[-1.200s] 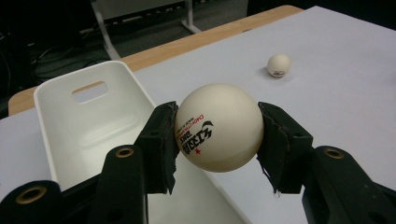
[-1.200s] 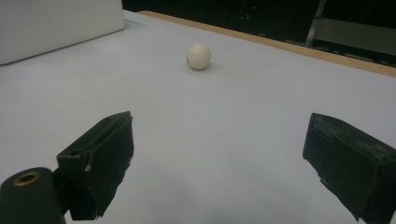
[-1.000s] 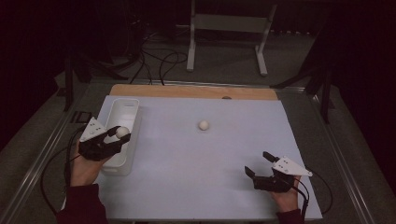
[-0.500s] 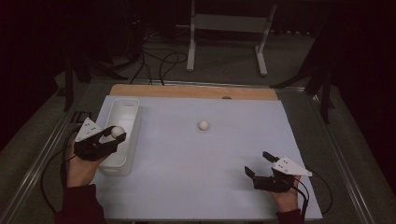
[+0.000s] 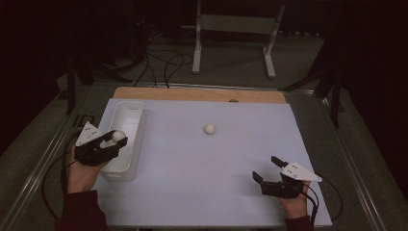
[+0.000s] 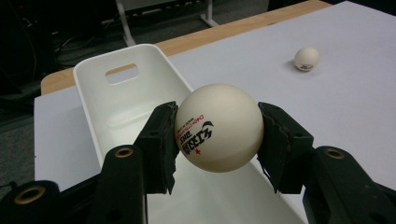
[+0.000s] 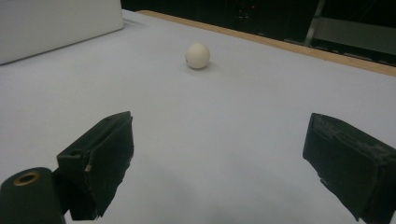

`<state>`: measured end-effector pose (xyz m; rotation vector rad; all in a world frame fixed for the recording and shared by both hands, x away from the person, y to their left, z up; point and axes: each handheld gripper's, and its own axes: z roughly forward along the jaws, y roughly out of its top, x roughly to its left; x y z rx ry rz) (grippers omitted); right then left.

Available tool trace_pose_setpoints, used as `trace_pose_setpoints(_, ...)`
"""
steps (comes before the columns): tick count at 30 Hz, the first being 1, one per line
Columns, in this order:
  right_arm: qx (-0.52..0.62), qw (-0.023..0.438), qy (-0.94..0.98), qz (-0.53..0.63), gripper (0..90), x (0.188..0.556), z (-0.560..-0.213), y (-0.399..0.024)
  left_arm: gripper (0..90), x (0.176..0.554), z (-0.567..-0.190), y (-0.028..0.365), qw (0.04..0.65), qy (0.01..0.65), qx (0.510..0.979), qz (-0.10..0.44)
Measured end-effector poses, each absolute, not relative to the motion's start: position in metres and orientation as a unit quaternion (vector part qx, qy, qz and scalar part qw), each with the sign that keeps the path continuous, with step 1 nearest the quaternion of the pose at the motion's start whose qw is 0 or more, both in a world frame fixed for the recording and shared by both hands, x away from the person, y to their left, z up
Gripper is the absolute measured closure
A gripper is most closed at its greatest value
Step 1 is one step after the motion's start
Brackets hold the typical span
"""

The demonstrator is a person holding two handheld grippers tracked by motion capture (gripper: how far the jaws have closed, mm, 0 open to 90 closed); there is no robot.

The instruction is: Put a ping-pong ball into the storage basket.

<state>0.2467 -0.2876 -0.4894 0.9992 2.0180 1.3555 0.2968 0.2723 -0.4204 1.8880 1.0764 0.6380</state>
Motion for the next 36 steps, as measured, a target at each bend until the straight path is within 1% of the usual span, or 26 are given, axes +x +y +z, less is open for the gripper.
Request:
trace_pose_setpoints(4,0.368,0.254,0.742,0.499,8.5,0.247,-0.489,-0.287,49.3,0.297,-0.42,0.274,0.422,0.443,0.747,0.262)
trace_pose_setpoints(5,0.368,0.254,0.742,0.499,8.6,0.247,-0.489,-0.287,43.2,0.297,-0.42,0.274,0.422,0.451,0.74,0.267)
trace_pose_setpoints(6,0.368,0.255,0.743,0.498,8.5,0.247,-0.49,-0.287,34.6,0.297,-0.419,0.275,0.425,0.458,0.733,0.269)
trace_pose_setpoints(7,0.368,0.254,0.743,0.498,8.6,0.247,-0.49,-0.287,21.4,0.298,-0.419,0.275,0.428,0.462,0.73,0.266)
trace_pose_setpoints(8,0.368,0.254,0.743,0.498,8.6,0.247,-0.49,-0.287,14.3,0.299,-0.418,0.276,0.431,0.468,0.726,0.263)
trace_pose_setpoints(9,0.368,0.254,0.743,0.498,8.6,0.247,-0.49,-0.287,7.5,0.299,-0.418,0.275,0.43,0.47,0.724,0.264)
trace_pose_setpoints(11,0.368,0.254,0.743,0.498,8.6,0.247,-0.49,-0.287,1.3,0.3,-0.417,0.275,0.433,0.472,0.723,0.26)
trace_pose_setpoints(13,0.369,0.254,0.743,0.497,8.5,0.247,-0.49,-0.287,0.2,0.3,-0.417,0.275,0.435,0.471,0.722,0.26)
trace_pose_setpoints(24,0.368,0.255,0.743,0.497,8.6,0.247,-0.49,-0.287,0.0,0.298,-0.414,0.27,0.447,0.455,0.726,0.257)
trace_pose_setpoints(36,0.368,0.255,0.743,0.497,8.5,0.247,-0.49,-0.287,0.0,0.302,-0.417,0.253,0.445,0.442,0.74,0.243)
